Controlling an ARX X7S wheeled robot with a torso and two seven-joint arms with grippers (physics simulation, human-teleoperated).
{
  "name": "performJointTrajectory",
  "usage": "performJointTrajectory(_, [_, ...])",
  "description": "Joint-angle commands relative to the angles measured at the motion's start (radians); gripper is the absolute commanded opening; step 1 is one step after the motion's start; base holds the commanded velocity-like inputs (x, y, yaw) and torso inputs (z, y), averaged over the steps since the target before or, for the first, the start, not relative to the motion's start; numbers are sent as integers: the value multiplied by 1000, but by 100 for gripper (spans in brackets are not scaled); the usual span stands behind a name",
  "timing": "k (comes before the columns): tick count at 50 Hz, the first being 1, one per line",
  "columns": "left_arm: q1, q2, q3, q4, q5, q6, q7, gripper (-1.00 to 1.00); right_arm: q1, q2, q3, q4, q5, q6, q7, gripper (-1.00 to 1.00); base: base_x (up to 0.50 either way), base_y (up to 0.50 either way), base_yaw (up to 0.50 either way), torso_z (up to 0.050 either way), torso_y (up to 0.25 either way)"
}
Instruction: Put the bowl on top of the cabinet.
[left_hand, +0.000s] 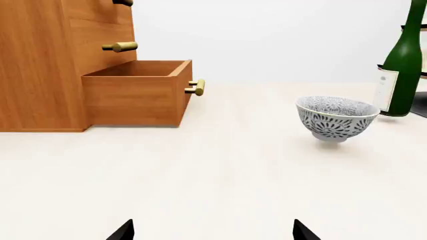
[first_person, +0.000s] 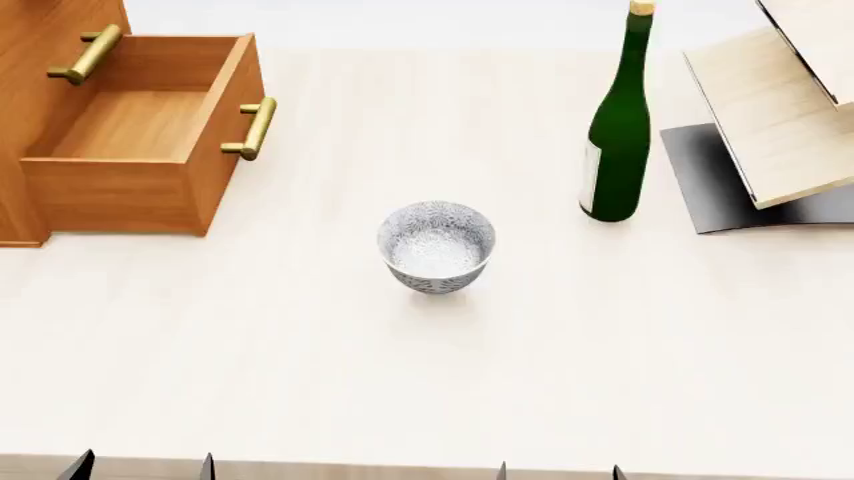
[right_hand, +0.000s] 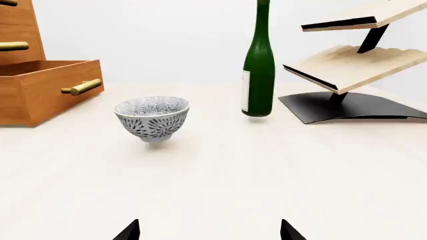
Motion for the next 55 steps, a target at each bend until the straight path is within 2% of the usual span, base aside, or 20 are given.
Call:
performJointTrajectory(1, [-2, -15, 15, 1, -19, -4, -20, 100, 4, 18, -30, 2, 2, 13, 16, 100, 0, 0, 0, 0, 0])
performJointTrajectory(25, [-10, -64, 66, 12, -77, -11, -109, 100, 11, 58, -64, -19, 67, 35, 101, 100, 0, 0, 0, 0, 0])
performJointTrajectory(29, [3, -70, 51, 81, -116, -18, -115, 100, -13, 65, -59, -69, 75, -22, 117, 100, 175, 0, 0, 0, 0])
performJointTrajectory(30, [13, -76, 43, 147, -115, -4, -124, 100, -38, 69, -51, -143, 80, -37, 124, 100, 500, 0, 0, 0, 0])
performJointTrajectory(33, [24, -85, 37, 219, -137, -24, -128, 100, -55, 78, -48, -221, 87, -10, 136, 100, 500, 0, 0, 0, 0])
performJointTrajectory(39, [38, -104, 21, 375, -181, -89, -149, 100, -60, 93, -35, -418, 106, 113, 172, 100, 500, 0, 0, 0, 0])
performJointTrajectory(45, [36, -124, 24, 464, -190, -151, -170, 100, -42, 108, -17, -587, 214, 263, 170, 100, 500, 0, 0, 0, 0])
performJointTrajectory(55, [47, -146, 18, 562, -227, -194, -184, 100, -73, 126, -3, -632, 188, 204, 202, 100, 500, 0, 0, 0, 0])
